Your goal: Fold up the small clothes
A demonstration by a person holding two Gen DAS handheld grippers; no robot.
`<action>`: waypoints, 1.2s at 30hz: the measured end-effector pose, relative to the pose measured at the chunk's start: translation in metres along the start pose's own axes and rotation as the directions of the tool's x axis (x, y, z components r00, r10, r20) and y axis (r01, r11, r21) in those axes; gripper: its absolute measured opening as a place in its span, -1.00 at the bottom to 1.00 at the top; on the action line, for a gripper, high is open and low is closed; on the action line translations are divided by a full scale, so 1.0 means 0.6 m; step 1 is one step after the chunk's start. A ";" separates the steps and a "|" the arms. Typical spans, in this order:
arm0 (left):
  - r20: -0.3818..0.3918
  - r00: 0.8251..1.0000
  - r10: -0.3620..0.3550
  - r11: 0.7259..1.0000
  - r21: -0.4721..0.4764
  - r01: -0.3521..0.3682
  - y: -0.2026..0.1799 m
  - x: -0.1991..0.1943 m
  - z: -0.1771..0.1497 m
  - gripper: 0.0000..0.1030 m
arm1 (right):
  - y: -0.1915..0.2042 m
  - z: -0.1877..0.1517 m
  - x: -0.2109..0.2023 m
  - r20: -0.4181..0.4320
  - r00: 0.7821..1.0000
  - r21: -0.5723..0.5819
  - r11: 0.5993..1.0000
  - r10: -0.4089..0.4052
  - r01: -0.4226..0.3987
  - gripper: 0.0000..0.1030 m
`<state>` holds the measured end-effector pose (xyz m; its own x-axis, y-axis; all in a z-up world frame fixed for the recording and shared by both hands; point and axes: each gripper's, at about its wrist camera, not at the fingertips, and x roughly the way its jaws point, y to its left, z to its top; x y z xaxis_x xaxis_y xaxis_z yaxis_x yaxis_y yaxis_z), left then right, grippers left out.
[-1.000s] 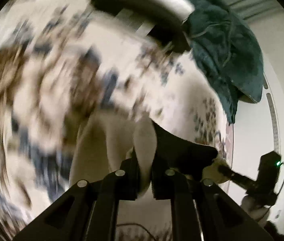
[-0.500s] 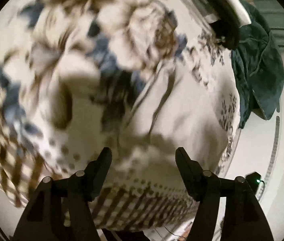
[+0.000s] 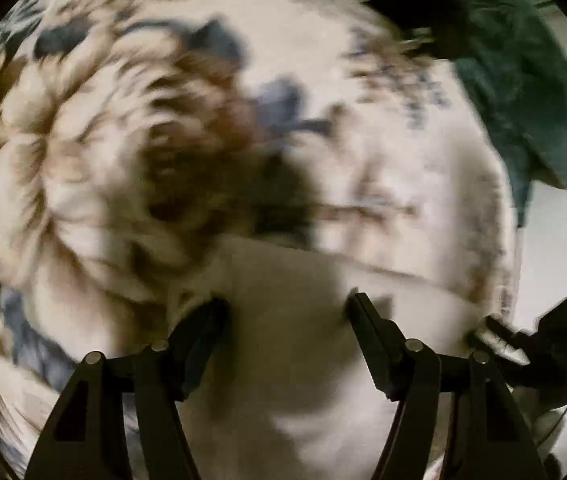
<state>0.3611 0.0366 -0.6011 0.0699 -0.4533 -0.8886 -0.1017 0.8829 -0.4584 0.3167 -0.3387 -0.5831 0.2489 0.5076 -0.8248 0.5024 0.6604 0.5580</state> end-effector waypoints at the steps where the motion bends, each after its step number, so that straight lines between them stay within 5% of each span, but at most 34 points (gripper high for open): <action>1: -0.008 0.999 -0.033 0.999 -0.014 0.032 0.013 -0.001 0.000 0.23 | -0.013 0.009 -0.002 0.031 0.999 0.034 0.999 -0.019 0.018 0.00; 5: 0.000 0.997 -0.074 0.996 -0.046 0.073 0.037 -0.053 -0.018 0.23 | -0.007 0.008 -0.040 0.083 0.993 0.004 0.996 -0.084 0.084 0.00; 10: 0.011 0.991 -0.133 0.991 -0.024 0.133 0.008 -0.117 -0.083 0.23 | 0.017 -0.037 -0.090 0.048 0.999 -0.078 0.997 0.011 -0.008 0.00; 12: -0.032 0.995 -0.097 0.995 0.012 0.098 -0.001 -0.107 -0.117 0.23 | 0.019 -0.068 -0.080 -0.032 0.998 -0.101 0.994 0.048 -0.051 0.00; 15: -0.119 0.989 0.089 0.994 0.076 -0.081 0.009 -0.064 -0.159 0.23 | -0.010 -0.106 -0.050 -0.112 0.992 -0.123 0.991 -0.061 0.047 0.01; 18: -0.142 0.975 0.169 0.986 0.037 -0.165 0.058 -0.058 -0.185 0.23 | -0.051 -0.124 -0.032 -0.139 0.978 -0.104 0.984 -0.157 0.143 0.00; 24: -0.108 0.990 0.091 0.987 -0.120 -0.104 0.117 -0.118 -0.189 0.23 | -0.067 -0.125 -0.068 -0.139 0.981 -0.074 0.989 -0.135 0.126 0.01; 28: -0.046 0.998 -0.038 0.985 -0.172 0.029 0.120 -0.126 -0.158 0.23 | -0.073 -0.111 -0.099 -0.074 0.992 -0.052 0.994 -0.101 0.097 0.33; 33: -0.018 0.973 -0.232 0.952 -0.207 0.224 0.097 -0.059 -0.102 0.32 | -0.099 -0.066 -0.076 -0.079 0.994 -0.013 0.997 -0.077 0.076 0.41; 36: -0.059 0.968 -0.244 0.954 -0.195 0.229 0.080 -0.012 -0.088 0.36 | -0.118 -0.044 -0.035 -0.116 0.993 -0.011 1.000 -0.024 0.023 0.43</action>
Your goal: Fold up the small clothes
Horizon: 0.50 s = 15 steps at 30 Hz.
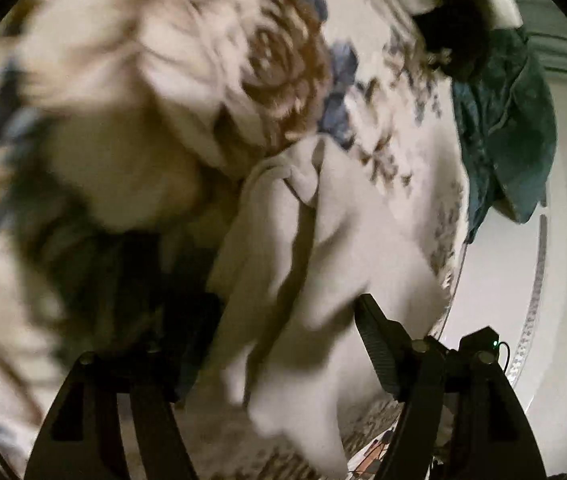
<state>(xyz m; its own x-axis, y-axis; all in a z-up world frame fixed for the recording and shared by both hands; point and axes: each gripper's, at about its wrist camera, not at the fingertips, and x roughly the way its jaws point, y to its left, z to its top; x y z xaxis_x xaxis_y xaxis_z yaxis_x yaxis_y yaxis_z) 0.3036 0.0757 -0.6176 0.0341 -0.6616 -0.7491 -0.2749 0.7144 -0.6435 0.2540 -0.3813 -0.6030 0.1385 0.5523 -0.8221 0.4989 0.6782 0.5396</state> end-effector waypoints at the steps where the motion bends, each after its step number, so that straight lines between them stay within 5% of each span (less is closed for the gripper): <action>1: -0.006 1.000 -0.002 1.000 0.009 0.002 -0.010 0.008 0.001 0.48 | 0.000 0.006 0.018 -0.010 1.000 -0.005 1.000 0.018 -0.018 0.45; 9: -0.012 1.000 0.019 0.995 0.097 -0.018 -0.032 0.018 -0.009 0.59 | 0.037 0.022 0.077 -0.062 0.984 -0.095 0.980 0.168 -0.173 0.51; 11: 0.017 0.999 0.036 0.991 0.129 -0.038 -0.045 0.018 -0.013 0.19 | 0.055 0.017 0.089 -0.065 0.982 -0.111 0.977 0.175 -0.181 0.22; 12: 0.025 0.999 0.047 0.988 0.147 -0.051 -0.053 0.023 -0.011 -0.51 | 0.061 0.014 0.092 -0.066 0.984 -0.118 0.978 0.167 -0.174 -0.17; 15: 0.053 0.998 0.034 0.985 0.168 -0.042 -0.063 0.014 -0.012 -0.70 | 0.083 0.004 0.086 -0.033 0.990 -0.149 0.979 0.136 -0.139 -0.52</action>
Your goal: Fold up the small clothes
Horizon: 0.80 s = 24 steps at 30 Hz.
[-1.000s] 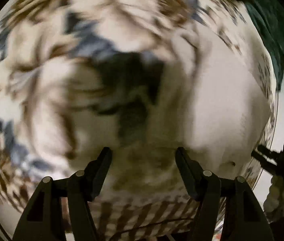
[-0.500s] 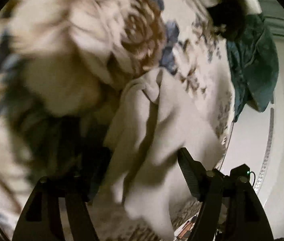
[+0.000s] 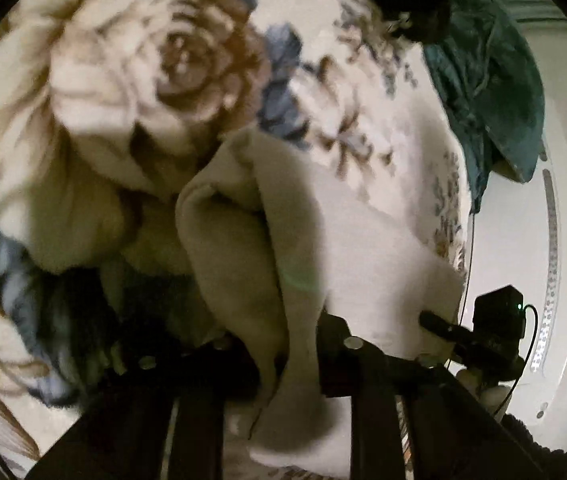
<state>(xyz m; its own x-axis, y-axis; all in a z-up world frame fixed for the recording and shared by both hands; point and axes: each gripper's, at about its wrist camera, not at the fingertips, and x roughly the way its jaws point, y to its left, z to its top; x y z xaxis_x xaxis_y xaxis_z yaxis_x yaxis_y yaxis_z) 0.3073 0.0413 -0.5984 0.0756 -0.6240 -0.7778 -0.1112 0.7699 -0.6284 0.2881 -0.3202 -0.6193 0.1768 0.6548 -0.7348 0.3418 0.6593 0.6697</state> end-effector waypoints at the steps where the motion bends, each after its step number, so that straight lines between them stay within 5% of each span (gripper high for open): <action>1: 0.010 1.000 -0.005 1.000 0.001 0.005 -0.004 -0.008 0.000 -0.72 | 0.007 -0.002 -0.005 0.012 1.000 -0.001 1.000 -0.008 0.008 -0.54; 6: 0.029 0.999 -0.029 0.999 0.025 0.028 -0.031 -0.049 0.008 -0.72 | 0.046 -0.015 -0.045 0.048 0.998 -0.005 1.000 -0.029 0.029 -0.59; 14: 0.080 0.995 -0.059 0.996 0.074 0.053 -0.093 -0.182 0.079 -0.72 | 0.198 -0.008 -0.127 0.116 0.992 -0.062 0.997 -0.044 0.052 -0.60; 20: 0.187 0.980 -0.062 0.995 0.093 0.045 -0.159 -0.293 0.221 -0.72 | 0.363 0.084 -0.160 0.164 0.986 -0.139 0.989 -0.024 0.047 -0.60; 24: 0.284 0.957 -0.051 0.996 0.089 0.026 -0.182 -0.350 0.361 -0.71 | 0.487 0.208 -0.163 0.208 0.978 -0.214 0.977 0.025 0.021 -0.60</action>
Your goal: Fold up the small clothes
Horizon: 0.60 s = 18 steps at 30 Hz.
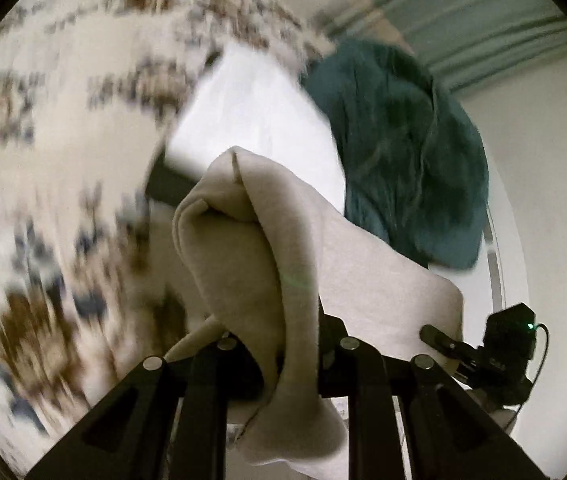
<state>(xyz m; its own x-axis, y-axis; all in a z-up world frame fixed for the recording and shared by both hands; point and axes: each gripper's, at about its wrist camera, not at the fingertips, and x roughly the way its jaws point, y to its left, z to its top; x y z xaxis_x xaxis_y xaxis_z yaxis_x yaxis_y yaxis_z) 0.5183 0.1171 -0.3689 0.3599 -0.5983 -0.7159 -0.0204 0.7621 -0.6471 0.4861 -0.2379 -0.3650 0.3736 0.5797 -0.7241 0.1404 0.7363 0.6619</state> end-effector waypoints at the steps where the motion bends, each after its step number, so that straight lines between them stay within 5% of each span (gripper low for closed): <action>1: 0.014 1.000 0.003 1.000 -0.002 -0.003 0.000 0.001 0.026 -0.71 | 0.019 0.032 0.008 0.011 1.000 -0.016 1.000 0.006 -0.006 -0.60; 7: 0.080 0.994 0.080 0.997 0.014 -0.082 0.018 0.043 0.226 -0.62 | 0.126 0.235 0.104 0.070 0.997 -0.099 0.995 0.015 -0.008 -0.60; 12: -0.008 0.970 0.243 0.970 0.025 -0.243 0.071 0.149 0.313 -0.54 | 0.131 0.341 0.217 0.059 0.997 -0.076 0.995 -0.058 0.062 -0.59; 15: -0.037 0.950 0.310 0.950 0.033 -0.309 0.087 0.171 0.315 -0.10 | 0.114 0.364 0.272 0.018 0.989 -0.056 0.987 -0.147 0.147 -0.44; 16: -0.030 0.945 0.327 0.945 0.039 -0.326 0.086 0.167 0.312 0.18 | 0.111 0.366 0.278 0.014 0.986 -0.053 0.985 -0.166 0.166 -0.39; 18: -0.009 0.940 0.340 0.938 0.069 -0.339 0.082 0.157 0.307 0.48 | 0.105 0.371 0.283 0.011 0.975 -0.046 0.974 -0.220 0.221 0.13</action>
<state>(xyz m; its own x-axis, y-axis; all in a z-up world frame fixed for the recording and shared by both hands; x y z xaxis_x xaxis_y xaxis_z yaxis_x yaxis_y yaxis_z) 0.7229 0.1438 -0.4198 0.3232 -0.3053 -0.8957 -0.0770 0.9349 -0.3465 0.7625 -0.1704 -0.4032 0.3439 0.3993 -0.8499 0.1768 0.8614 0.4763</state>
